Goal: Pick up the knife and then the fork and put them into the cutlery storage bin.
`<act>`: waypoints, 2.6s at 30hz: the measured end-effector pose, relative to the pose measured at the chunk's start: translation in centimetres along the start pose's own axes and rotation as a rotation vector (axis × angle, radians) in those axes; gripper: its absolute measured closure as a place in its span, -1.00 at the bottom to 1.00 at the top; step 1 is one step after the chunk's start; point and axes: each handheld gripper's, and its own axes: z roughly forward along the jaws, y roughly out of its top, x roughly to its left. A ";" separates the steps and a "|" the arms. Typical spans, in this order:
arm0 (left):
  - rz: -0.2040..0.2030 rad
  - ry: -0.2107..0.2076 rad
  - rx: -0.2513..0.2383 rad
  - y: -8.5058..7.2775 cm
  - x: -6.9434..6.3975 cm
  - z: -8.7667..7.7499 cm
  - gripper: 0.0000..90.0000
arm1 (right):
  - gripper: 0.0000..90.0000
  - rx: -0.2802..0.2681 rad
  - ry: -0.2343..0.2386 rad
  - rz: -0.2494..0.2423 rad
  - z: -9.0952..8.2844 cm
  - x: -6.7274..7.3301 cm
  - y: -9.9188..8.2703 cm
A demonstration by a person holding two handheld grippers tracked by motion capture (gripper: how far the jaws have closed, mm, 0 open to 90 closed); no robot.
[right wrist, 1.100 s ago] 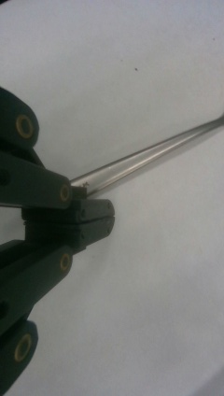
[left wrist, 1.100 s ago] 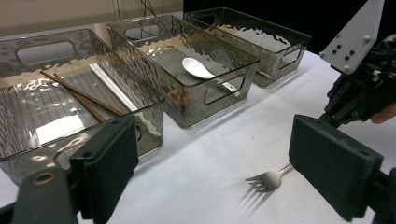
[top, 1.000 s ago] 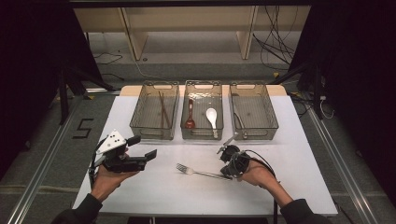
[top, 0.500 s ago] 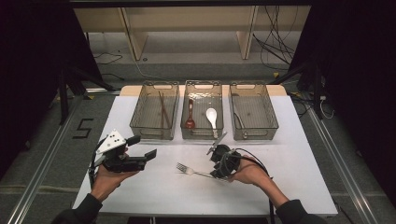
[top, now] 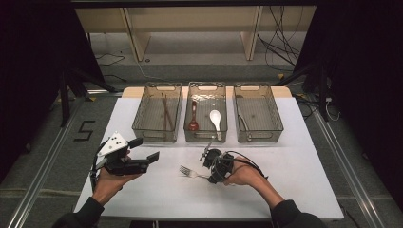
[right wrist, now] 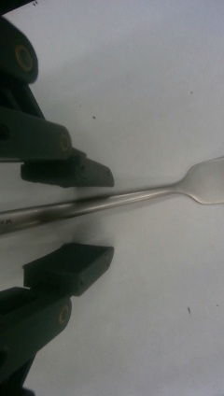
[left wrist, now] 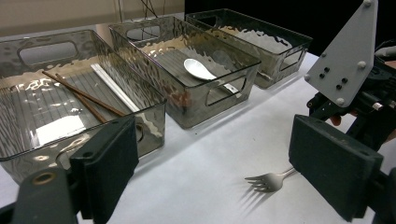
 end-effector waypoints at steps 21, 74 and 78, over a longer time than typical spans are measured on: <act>0.008 0.000 0.006 0.0 0.0 0.0 -0.66 | 0.81 0.024 -0.019 -0.014 0.2 0.4 0.6; 0.011 0.000 0.004 0.0 0.0 0.0 -0.66 | 0.87 -0.242 0.006 0.162 -5.9 -3.3 -2.2; 0.010 0.000 0.005 0.0 0.0 0.0 -0.66 | 0.87 -0.288 -0.002 0.190 -7.0 -4.1 -2.8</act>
